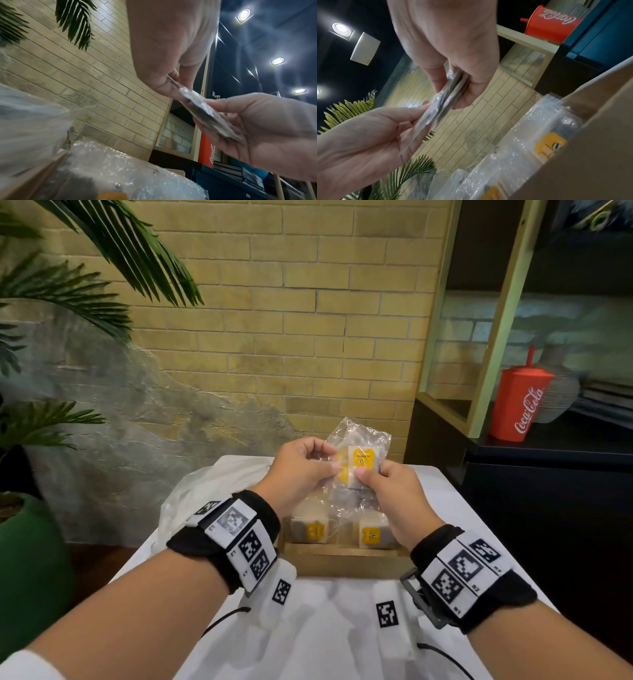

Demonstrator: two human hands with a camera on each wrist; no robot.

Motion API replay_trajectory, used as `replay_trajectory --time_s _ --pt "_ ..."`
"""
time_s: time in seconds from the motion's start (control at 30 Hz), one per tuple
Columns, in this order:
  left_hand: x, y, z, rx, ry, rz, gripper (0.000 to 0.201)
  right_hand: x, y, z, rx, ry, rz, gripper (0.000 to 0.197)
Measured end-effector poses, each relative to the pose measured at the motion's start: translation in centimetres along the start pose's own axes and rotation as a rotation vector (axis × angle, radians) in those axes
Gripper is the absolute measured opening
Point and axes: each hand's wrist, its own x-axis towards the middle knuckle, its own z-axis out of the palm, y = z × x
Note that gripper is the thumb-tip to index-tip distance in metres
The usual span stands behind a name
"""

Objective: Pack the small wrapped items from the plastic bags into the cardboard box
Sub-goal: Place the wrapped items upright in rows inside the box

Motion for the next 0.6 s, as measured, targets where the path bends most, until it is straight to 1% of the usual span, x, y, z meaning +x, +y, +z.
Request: replay_trajectory --time_s 0.07,0.13,0.17,0.27,0.3,0.33,0.37,0.47,0.5,0.53,0.6 --pt "-0.1 0.0 0.0 0.000 0.017 0.006 0.021 0.0 0.0 -0.5 0.013 0.005 -0.004 0.011" --pt "-0.2 0.2 0.0 -0.017 0.051 0.013 0.021 0.1 0.2 -1.0 0.016 0.027 -0.018 0.008" --pt "-0.2 0.2 0.0 -0.030 0.069 0.016 0.022 0.1 0.3 -1.4 0.032 0.040 -0.023 0.016" --pt "-0.2 0.4 -0.3 -0.066 0.114 0.022 0.024 0.0 0.4 -2.6 0.082 0.096 -0.056 0.067" --pt "-0.2 0.5 -0.4 -0.069 0.122 0.026 0.024 -0.1 0.3 -2.9 0.056 0.105 -0.079 0.078" --pt "-0.3 0.6 -0.4 -0.071 0.128 0.031 0.024 -0.4 0.3 -3.0 0.015 0.102 -0.094 0.078" --pt "-0.3 0.7 -0.4 -0.075 0.132 0.035 0.024 -0.6 0.2 -3.1 -0.014 0.093 -0.106 0.070" --pt "-0.5 1.0 -0.2 -0.088 0.140 0.044 0.025 -0.8 0.1 -2.7 -0.006 0.067 -0.051 0.025" --pt "-0.6 1.1 0.0 -0.091 0.137 0.045 0.026 -1.1 -0.1 -2.4 0.008 0.047 -0.041 0.019" --pt "-0.7 1.1 0.2 -0.093 0.131 0.044 0.026 -1.3 -0.4 -2.0 0.007 0.016 -0.049 0.019" --pt "-0.9 1.1 0.5 -0.086 0.110 0.047 0.027 -1.7 -0.6 -1.2 -0.029 -0.050 -0.095 0.026"
